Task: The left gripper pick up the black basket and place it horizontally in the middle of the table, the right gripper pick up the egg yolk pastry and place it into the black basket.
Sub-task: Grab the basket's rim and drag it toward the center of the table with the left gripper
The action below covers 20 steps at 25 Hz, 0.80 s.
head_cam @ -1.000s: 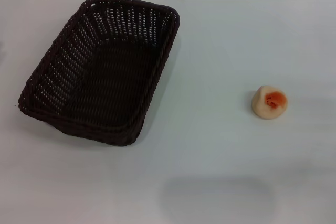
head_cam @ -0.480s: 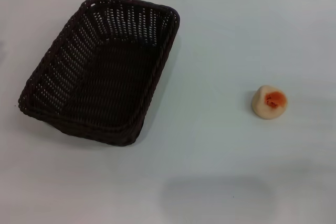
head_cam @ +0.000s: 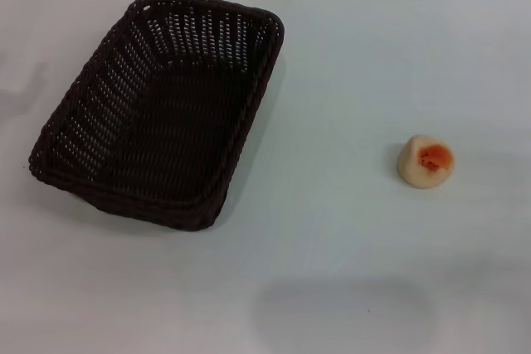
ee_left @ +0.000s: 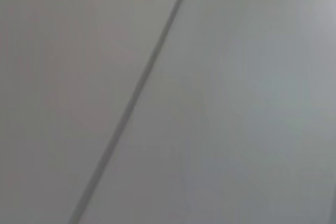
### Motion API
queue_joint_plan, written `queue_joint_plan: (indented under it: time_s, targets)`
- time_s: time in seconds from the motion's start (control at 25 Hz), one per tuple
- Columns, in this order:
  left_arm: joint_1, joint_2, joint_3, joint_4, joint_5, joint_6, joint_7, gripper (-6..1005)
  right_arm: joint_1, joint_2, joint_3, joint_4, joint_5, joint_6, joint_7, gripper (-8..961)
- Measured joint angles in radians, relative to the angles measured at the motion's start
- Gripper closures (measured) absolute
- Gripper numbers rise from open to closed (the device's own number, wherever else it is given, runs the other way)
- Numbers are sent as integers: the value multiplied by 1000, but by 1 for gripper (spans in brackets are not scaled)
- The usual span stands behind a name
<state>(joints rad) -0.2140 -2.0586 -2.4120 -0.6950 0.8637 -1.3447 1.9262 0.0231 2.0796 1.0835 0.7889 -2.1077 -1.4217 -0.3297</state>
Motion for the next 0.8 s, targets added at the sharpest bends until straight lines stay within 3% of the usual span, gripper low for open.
queue_joint_plan:
  time_s: [0.08, 0.12, 0.24, 0.32, 0.48, 0.56, 0.8]
  targets:
    - [10, 1, 12, -122, 136, 34, -197, 167, 0, 0, 0, 2, 0, -1, 0, 253]
    - [10, 1, 12, -122, 136, 34, -197, 167, 0, 0, 0, 2, 0, -1, 0, 253]
    - [11, 4, 13, -270, 316, 36, -413, 168, -1, 1, -1, 2, 0, -2, 0, 253]
    - [12, 4, 13, -300, 348, 36, -452, 169, -2, 1, -1, 3, 0, -2, 0, 253]
    - [5, 1, 25, -484, 569, 38, -692, 170, -4, 1, -1, 3, 0, -3, 0, 253]
    - [4, 0, 32, -514, 609, 42, -724, 171, -4, 1, -2, 3, 0, -3, 0, 253]
    - [2, -3, 156, -699, 910, 135, -930, 173, -7, 1, -3, 4, 0, -4, 0, 253]
